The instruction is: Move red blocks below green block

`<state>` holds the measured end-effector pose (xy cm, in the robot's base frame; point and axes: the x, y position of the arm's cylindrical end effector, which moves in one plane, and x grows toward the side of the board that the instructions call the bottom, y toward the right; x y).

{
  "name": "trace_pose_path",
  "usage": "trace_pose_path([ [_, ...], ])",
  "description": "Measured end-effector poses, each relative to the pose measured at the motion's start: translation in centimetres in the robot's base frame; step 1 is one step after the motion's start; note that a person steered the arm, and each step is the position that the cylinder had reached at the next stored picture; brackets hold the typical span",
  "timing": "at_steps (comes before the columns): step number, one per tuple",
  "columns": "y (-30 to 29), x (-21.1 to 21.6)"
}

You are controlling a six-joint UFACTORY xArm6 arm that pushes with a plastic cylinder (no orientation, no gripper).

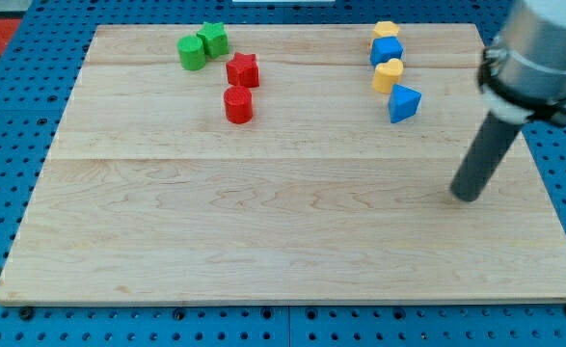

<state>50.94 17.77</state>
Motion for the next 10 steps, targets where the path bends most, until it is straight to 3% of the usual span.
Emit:
trace_pose_path([
  [3,-15.8,10.6],
  [4,-16.0,10.6],
  [5,-19.8,10.5],
  [6,-19.2,3.2],
  [7,-12.0,-5.4],
  [8,-11.8,-13.1],
  [10,-12.2,-23.1],
])
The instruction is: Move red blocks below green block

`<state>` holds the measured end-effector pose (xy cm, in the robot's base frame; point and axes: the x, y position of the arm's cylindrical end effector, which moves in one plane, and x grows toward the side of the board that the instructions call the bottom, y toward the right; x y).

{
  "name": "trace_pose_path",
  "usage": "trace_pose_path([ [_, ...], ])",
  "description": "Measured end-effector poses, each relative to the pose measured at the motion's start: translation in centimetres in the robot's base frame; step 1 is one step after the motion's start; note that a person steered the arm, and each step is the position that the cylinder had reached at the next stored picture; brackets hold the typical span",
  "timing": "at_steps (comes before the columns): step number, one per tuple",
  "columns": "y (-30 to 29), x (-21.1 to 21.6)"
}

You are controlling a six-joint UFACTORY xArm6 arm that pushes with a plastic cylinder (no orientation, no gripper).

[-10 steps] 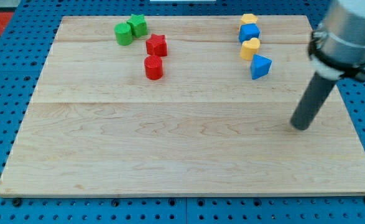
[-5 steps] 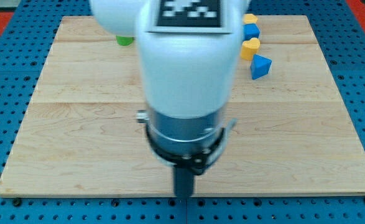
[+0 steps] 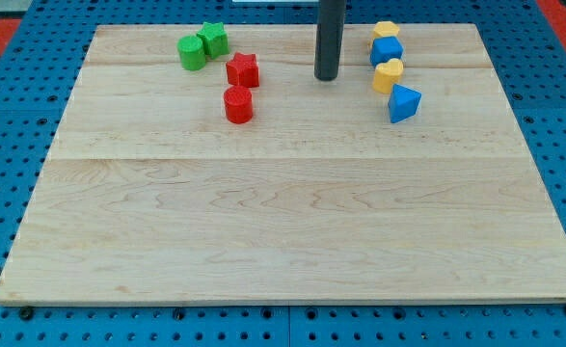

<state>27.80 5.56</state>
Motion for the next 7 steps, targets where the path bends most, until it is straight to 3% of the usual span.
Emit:
trace_pose_path([
  [3,-9.9,-5.9],
  [7,-17.8,-6.4],
])
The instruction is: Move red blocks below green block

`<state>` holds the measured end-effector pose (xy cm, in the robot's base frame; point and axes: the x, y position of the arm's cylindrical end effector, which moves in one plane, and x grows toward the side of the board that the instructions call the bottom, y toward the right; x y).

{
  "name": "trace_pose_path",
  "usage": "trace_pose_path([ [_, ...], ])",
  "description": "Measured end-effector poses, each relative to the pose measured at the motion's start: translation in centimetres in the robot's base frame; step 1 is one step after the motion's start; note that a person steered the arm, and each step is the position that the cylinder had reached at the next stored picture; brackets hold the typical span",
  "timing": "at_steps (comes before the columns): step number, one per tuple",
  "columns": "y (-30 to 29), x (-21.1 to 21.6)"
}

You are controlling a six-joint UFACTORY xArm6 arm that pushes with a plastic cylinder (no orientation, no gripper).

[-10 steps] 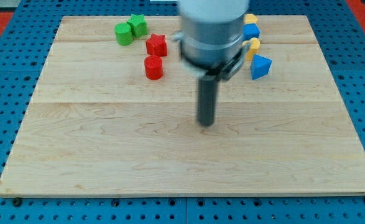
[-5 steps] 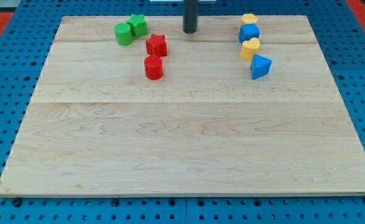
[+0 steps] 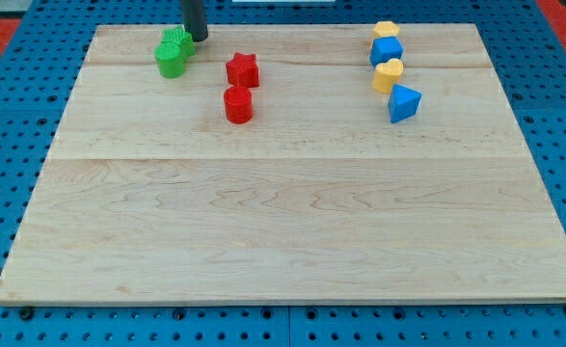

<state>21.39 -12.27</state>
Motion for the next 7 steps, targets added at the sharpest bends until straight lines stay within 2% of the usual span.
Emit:
trace_pose_path([
  [1,7.0,1.5],
  [3,7.8,7.5],
  [4,9.2,8.4],
  [5,14.8,9.7],
  [7,5.0,9.9],
])
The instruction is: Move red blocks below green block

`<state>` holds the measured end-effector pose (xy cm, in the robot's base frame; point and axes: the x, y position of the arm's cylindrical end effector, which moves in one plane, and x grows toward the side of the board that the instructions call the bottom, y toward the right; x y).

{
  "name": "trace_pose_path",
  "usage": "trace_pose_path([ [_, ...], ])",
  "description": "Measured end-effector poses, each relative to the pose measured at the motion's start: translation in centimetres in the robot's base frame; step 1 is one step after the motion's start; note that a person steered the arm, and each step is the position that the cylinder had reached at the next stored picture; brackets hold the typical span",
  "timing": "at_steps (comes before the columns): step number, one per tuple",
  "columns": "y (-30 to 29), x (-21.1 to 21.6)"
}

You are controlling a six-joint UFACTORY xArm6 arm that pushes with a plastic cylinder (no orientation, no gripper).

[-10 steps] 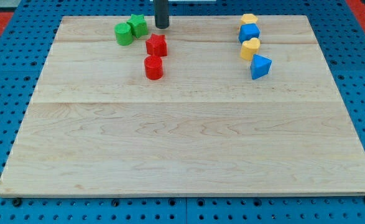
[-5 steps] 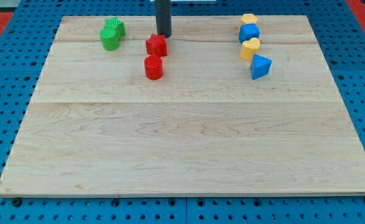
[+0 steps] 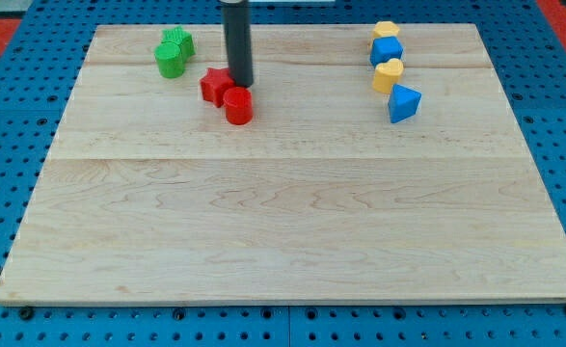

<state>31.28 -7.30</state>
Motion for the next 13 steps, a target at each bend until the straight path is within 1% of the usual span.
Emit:
trace_pose_path([
  [1,-3.0,0.2],
  [2,0.3,4.3],
  [3,0.0,6.9],
  [4,-2.0,6.0],
  [5,-3.7,3.6],
  [6,-7.2,2.4],
  [7,-8.8,3.1],
  [8,-1.3,3.9],
  [9,7.9,2.5],
  [10,8.9,8.0],
  [11,3.9,9.4],
  [12,0.4,5.6],
  [13,3.8,6.9],
])
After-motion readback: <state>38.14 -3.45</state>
